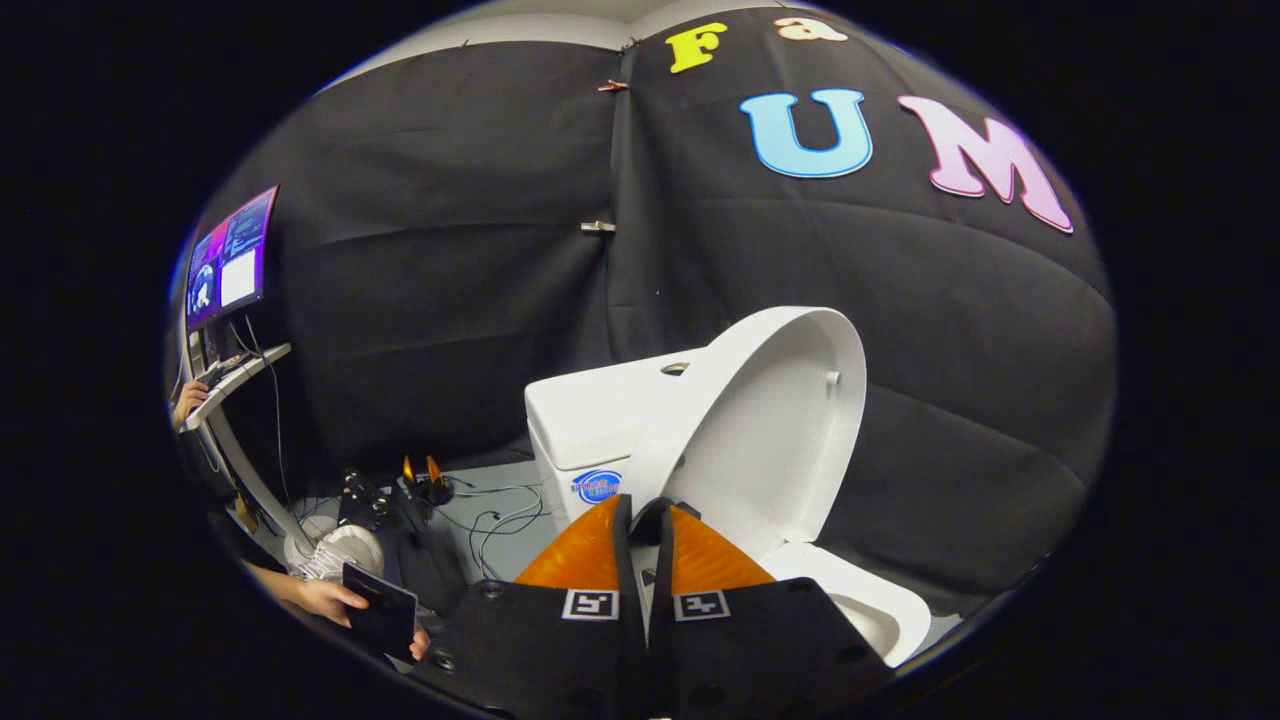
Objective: Open the toilet lid.
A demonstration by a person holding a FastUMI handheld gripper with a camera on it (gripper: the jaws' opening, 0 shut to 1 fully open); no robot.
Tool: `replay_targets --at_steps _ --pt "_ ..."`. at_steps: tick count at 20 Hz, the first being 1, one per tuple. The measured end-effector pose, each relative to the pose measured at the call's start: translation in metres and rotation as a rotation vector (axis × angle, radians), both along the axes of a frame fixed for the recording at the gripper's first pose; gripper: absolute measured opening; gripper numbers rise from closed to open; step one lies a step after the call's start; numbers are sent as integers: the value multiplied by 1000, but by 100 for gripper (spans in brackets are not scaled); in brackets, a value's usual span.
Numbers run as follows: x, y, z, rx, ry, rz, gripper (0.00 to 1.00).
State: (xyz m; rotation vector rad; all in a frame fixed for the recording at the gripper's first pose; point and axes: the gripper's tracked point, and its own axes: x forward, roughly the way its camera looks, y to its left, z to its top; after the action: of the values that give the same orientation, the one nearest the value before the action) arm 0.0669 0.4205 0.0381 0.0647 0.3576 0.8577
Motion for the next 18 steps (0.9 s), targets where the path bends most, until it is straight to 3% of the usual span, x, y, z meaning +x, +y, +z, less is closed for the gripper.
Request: replay_targets --at_steps 1,3,5,9,10,13,18 --pt "-2 6 -1 6 11 14 6" --pt "-7 15 -3 11 25 45 21" --pt "-12 22 -6 12 38 70 25" --pt "-27 26 -36 -59 42 115 90" --pt "-30 24 -37 -66 28 121 98" --pt "-24 17 -37 -87 -14 93 99" --pt "-14 4 -20 -2 25 46 99"
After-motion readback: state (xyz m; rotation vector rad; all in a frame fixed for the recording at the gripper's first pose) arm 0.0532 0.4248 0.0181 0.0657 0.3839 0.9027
